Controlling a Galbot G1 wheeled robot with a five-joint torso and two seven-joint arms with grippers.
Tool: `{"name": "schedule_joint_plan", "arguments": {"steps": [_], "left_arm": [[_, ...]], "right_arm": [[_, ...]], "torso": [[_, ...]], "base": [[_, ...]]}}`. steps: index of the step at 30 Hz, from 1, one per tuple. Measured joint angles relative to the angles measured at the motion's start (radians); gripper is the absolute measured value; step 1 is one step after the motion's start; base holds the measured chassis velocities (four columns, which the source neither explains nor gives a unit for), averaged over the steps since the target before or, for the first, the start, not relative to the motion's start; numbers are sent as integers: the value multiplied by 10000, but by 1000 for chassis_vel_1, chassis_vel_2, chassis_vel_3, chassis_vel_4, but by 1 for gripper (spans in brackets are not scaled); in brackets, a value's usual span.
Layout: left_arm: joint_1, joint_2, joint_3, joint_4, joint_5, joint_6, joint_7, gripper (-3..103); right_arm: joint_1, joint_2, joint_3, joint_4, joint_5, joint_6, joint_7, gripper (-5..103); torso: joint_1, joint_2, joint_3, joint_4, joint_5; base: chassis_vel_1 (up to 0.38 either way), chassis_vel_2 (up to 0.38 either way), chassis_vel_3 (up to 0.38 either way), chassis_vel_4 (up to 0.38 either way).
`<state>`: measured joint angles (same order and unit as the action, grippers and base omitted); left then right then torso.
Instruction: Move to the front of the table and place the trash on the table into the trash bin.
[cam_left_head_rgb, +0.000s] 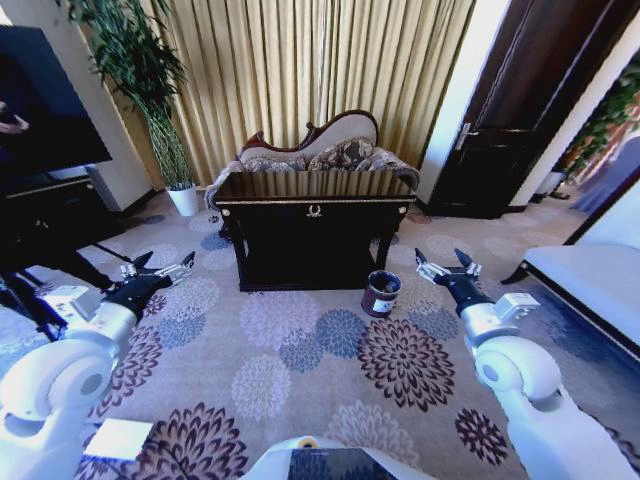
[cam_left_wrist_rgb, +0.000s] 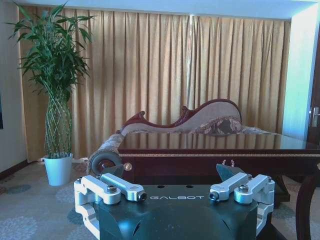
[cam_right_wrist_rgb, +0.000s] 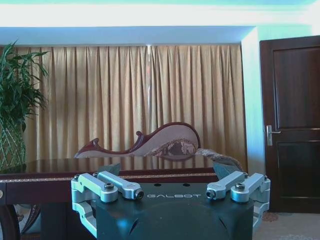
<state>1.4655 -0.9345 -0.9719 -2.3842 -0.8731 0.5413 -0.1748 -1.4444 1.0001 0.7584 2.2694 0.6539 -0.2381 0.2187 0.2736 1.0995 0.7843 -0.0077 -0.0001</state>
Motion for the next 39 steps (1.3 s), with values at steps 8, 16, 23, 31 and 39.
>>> {"name": "schedule_joint_plan", "arguments": {"steps": [8, 16, 23, 31, 39], "left_arm": [[26, -38, 32, -66, 14, -1, 9, 100], [41, -41, 6, -131, -26, -70, 7, 100], [57, -55, -14, -183, -56, -74, 6, 100], [128, -82, -87, -197, -57, -88, 5, 100], [140, -97, -71, -197, -54, -119, 5, 100]], "right_arm": [[-9, 103, -127, -127, -134, 151, -14, 100], [11, 138, -125, -191, -253, 151, -14, 100], [-45, 175, -105, -212, -345, 149, -10, 100], [-53, 169, -106, -219, -363, 144, -6, 100], [-110, 167, -89, -199, -368, 140, 0, 100]], "torso": [[8, -4, 4, 2, 4], [6, -2, 2, 4, -3], [6, -3, 2, 3, 0], [5, -3, 2, 3, -1], [5, -2, 2, 3, -1]], "base": [[51, -28, -49, 29], [0, 0, 0, 0], [0, 0, 0, 0], [0, 0, 0, 0], [0, 0, 0, 0]]}}
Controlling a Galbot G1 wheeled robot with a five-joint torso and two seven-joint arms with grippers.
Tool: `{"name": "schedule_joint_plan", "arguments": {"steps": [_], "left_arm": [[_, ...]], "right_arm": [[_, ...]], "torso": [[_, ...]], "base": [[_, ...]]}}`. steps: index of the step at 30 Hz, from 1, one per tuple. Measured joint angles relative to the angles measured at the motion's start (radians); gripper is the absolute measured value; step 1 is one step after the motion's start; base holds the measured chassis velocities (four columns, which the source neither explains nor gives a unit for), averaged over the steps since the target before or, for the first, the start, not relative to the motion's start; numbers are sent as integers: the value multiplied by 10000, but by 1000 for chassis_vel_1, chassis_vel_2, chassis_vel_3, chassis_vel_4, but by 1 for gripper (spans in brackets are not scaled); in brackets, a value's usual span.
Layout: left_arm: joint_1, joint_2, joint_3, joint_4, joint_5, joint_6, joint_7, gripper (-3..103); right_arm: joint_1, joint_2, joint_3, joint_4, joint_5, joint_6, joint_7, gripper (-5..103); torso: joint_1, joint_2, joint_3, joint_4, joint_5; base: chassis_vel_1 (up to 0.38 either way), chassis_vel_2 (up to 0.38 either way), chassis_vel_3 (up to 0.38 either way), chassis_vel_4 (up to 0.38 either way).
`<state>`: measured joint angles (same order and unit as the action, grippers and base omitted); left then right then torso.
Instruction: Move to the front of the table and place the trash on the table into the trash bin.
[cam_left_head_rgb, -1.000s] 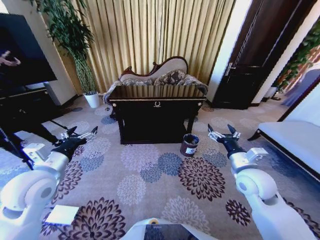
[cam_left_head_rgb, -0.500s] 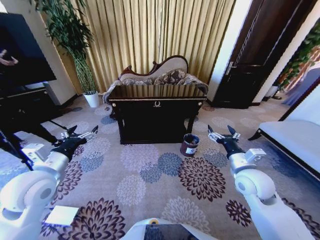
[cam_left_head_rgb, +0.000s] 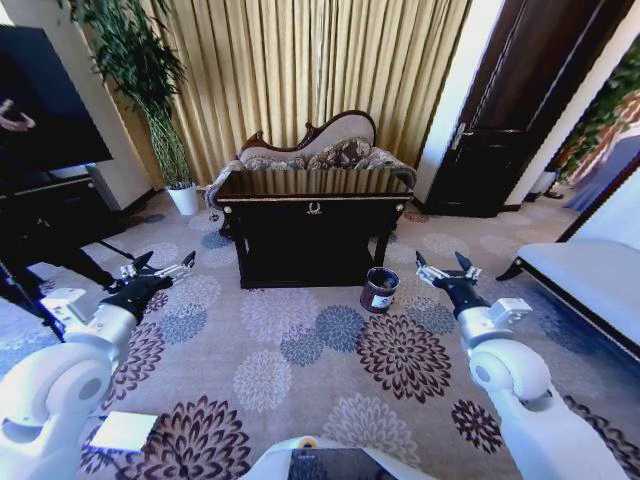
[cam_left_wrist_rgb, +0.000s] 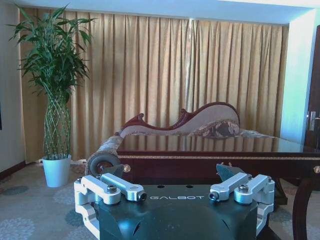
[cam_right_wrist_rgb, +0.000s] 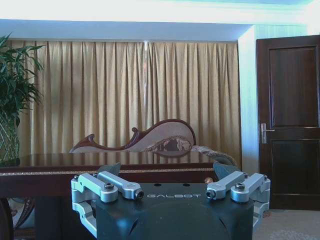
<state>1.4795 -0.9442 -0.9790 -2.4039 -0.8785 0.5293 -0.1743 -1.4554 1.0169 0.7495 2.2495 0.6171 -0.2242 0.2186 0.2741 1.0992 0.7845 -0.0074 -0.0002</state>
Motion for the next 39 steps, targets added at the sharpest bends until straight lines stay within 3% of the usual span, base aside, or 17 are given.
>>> {"name": "schedule_joint_plan", "arguments": {"steps": [28, 39], "left_arm": [[132, -218, -40, -63, 55, -55, 161, 100], [524, -961, -155, -154, 381, -716, 169, 100]], "right_arm": [[59, -35, -63, -34, 2, -6, 10, 100], [458, -281, 162, 130, 165, -621, 15, 100]], "torso": [[0, 1, 0, 0, 1], [0, 0, 0, 1, 1]], "base": [[0, 0, 0, 0], [0, 0, 0, 0]]}}
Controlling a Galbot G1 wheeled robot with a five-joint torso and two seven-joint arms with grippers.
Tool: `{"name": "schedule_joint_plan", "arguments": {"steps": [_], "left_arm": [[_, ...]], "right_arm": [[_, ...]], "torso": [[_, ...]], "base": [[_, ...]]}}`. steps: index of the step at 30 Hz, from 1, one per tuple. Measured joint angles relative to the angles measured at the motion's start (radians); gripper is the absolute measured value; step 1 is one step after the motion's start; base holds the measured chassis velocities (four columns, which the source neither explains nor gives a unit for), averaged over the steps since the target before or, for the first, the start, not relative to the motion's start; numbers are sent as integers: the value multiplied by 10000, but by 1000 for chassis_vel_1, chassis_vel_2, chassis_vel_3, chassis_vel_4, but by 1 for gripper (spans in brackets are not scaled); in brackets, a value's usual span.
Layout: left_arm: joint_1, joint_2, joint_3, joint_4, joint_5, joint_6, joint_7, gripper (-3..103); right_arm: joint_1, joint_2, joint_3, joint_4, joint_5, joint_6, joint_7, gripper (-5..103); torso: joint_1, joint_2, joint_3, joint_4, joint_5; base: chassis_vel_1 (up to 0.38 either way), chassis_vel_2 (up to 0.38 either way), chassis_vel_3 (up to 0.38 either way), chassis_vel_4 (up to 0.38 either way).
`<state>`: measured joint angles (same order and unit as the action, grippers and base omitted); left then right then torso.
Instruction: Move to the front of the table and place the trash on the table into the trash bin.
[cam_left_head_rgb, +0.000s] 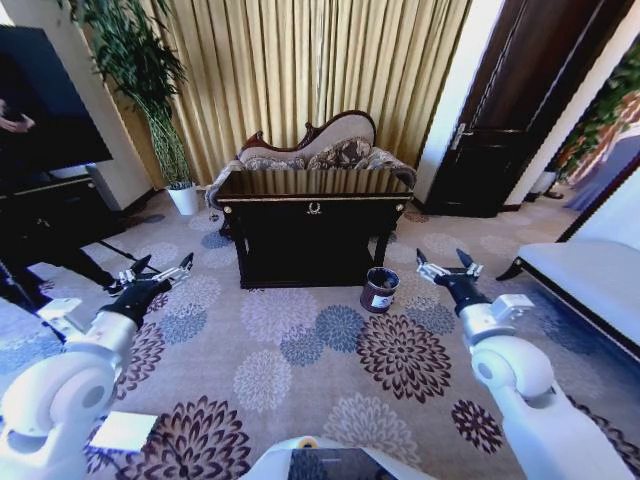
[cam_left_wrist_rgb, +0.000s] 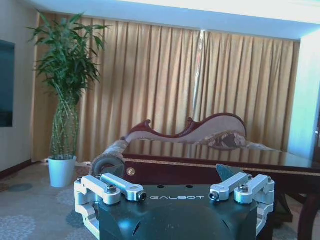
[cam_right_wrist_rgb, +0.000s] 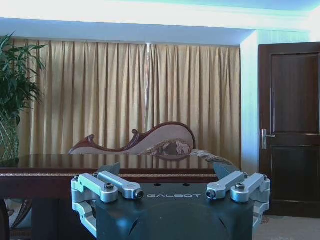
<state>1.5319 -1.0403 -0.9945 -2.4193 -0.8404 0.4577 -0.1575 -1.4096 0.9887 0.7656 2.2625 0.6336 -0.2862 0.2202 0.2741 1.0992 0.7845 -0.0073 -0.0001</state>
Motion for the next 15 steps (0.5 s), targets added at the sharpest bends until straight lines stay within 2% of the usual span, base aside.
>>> {"name": "schedule_joint_plan", "arguments": {"steps": [12, 15], "left_arm": [[307, -210, -300, -125, 35, -55, -96, 100], [258, -99, -360, -202, -23, 235, 114, 100]], "right_arm": [[220, -27, -14, 164, 147, -355, 35, 100], [307, -268, 210, 545, 419, -967, 5, 100]], "torso": [[0, 1, 0, 0, 1], [-1, 0, 0, 0, 0]], "base": [[0, 0, 0, 0], [0, 0, 0, 0]]}}
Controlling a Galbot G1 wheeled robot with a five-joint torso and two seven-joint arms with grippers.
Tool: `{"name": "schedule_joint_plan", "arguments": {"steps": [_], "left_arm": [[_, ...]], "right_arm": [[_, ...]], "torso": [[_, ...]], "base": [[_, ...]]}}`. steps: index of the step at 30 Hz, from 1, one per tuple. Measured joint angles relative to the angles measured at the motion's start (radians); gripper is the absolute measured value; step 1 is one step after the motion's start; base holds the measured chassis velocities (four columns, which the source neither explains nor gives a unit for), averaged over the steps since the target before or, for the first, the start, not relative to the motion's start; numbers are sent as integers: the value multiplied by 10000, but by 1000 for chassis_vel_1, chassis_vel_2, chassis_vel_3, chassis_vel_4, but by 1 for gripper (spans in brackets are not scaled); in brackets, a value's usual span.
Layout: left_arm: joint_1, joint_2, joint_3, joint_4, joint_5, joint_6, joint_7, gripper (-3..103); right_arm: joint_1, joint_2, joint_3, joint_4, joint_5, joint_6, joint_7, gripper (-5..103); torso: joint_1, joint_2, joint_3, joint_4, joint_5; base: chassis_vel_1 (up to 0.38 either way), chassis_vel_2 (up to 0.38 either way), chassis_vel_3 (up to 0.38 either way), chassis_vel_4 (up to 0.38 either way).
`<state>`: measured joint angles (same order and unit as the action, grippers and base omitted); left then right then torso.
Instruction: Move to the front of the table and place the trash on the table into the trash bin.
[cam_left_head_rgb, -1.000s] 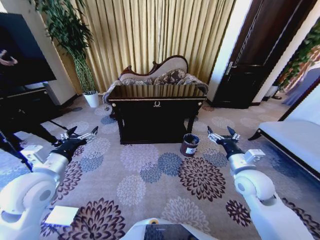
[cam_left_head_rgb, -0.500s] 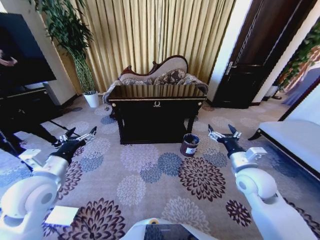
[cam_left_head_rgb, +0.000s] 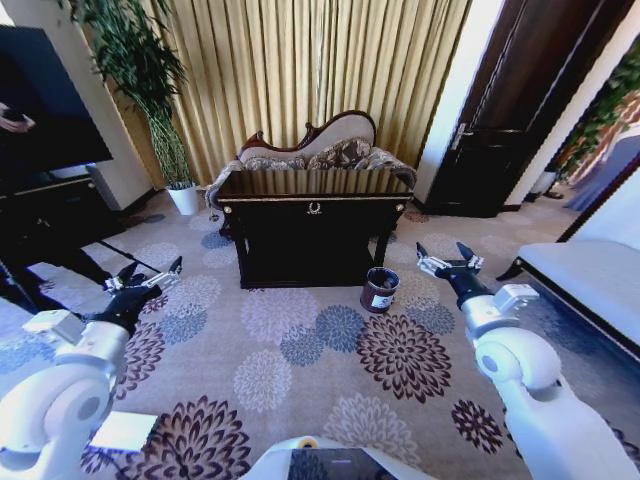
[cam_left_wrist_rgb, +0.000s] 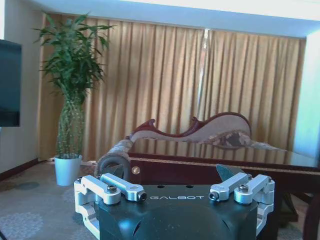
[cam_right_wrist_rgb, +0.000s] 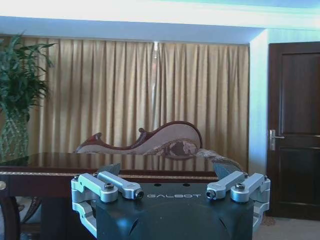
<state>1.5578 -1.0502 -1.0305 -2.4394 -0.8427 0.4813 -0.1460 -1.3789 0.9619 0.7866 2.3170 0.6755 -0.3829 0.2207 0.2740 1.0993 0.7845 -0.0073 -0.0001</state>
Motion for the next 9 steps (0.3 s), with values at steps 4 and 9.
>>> {"name": "schedule_joint_plan", "arguments": {"steps": [4, 9], "left_arm": [[-167, 198, -37, -74, -159, 327, 1, 100], [-384, 334, -74, -251, -631, 748, -272, 100]], "right_arm": [[234, -238, 274, 491, 620, -723, 2, 100], [351, -390, 450, 664, 867, -1016, 37, 100]], "torso": [[0, 0, -1, -1, -2], [1, 0, 0, -1, 0]], "base": [[0, 0, 0, 0], [0, 0, 0, 0]]}}
